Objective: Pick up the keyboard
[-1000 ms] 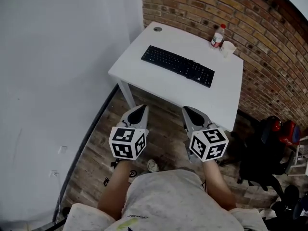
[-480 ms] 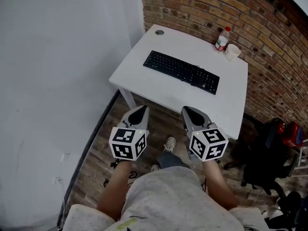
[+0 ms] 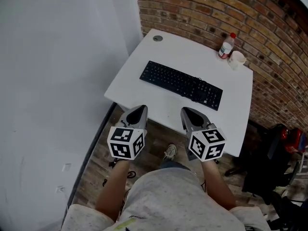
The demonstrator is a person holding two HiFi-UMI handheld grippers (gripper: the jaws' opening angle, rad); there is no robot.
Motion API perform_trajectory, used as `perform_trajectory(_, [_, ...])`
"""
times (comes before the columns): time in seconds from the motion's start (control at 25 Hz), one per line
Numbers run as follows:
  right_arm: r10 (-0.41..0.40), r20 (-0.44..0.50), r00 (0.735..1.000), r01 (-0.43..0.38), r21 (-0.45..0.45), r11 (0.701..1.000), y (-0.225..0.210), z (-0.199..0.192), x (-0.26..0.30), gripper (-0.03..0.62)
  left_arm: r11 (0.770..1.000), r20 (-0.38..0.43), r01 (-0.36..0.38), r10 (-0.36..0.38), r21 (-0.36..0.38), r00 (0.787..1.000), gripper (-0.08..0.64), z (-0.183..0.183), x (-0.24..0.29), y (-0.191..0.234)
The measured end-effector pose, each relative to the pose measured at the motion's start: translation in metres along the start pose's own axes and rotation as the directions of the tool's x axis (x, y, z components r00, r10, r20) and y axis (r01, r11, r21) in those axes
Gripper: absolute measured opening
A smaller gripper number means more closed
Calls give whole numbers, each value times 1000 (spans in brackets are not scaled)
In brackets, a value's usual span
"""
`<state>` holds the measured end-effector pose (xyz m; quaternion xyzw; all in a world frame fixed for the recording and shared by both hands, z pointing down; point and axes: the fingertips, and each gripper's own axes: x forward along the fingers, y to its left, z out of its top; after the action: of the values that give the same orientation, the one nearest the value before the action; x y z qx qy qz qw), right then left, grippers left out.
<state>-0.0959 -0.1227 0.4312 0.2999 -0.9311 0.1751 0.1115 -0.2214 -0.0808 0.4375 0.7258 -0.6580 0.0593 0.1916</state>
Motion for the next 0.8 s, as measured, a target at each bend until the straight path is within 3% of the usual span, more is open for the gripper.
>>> perform_trajectory(0.44, [-19,-29,999,20,45,999,-77,22,45,9,1000,-74,22,-21,15,997,-5,19,97,4])
perform_trajectory(0.8, [-137,-51,989,141,82,987,-166,17,44,11,1000,-110,15,-14,13,994,49,26,160,15])
